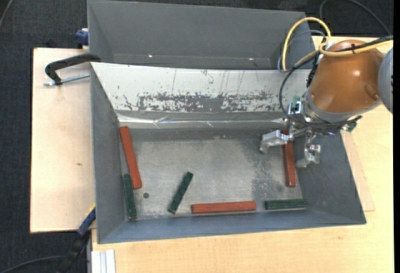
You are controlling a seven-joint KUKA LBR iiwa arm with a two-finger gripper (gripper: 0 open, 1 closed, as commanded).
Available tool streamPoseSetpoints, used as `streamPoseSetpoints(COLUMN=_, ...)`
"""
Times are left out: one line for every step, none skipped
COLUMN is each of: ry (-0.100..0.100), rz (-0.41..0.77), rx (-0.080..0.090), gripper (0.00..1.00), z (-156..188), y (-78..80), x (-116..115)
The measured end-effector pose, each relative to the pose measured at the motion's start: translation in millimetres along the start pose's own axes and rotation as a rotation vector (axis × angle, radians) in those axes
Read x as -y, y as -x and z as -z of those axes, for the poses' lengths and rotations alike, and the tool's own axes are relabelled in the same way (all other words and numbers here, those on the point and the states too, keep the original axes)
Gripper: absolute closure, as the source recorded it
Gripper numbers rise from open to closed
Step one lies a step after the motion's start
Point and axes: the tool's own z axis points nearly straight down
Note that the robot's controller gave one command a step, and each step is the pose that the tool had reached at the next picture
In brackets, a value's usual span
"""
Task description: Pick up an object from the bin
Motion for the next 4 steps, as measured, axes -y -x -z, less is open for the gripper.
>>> streamPoseSetpoints(ry=-0.003, rz=-0.003, rx=-0.004, gripper=1.00, z=0, y=-4.1, x=1)
streamPoseSetpoints(ry=-0.010, rz=-0.006, rx=-0.004, gripper=1.00, z=39, y=-1.7, x=3)
streamPoseSetpoints(ry=-0.010, rz=-0.010, rx=-0.004, gripper=1.00, z=68, y=0.4, x=5)
streamPoseSetpoints(ry=-0.007, rz=-0.013, rx=-0.004, gripper=1.00, z=73, y=2.0, x=6)
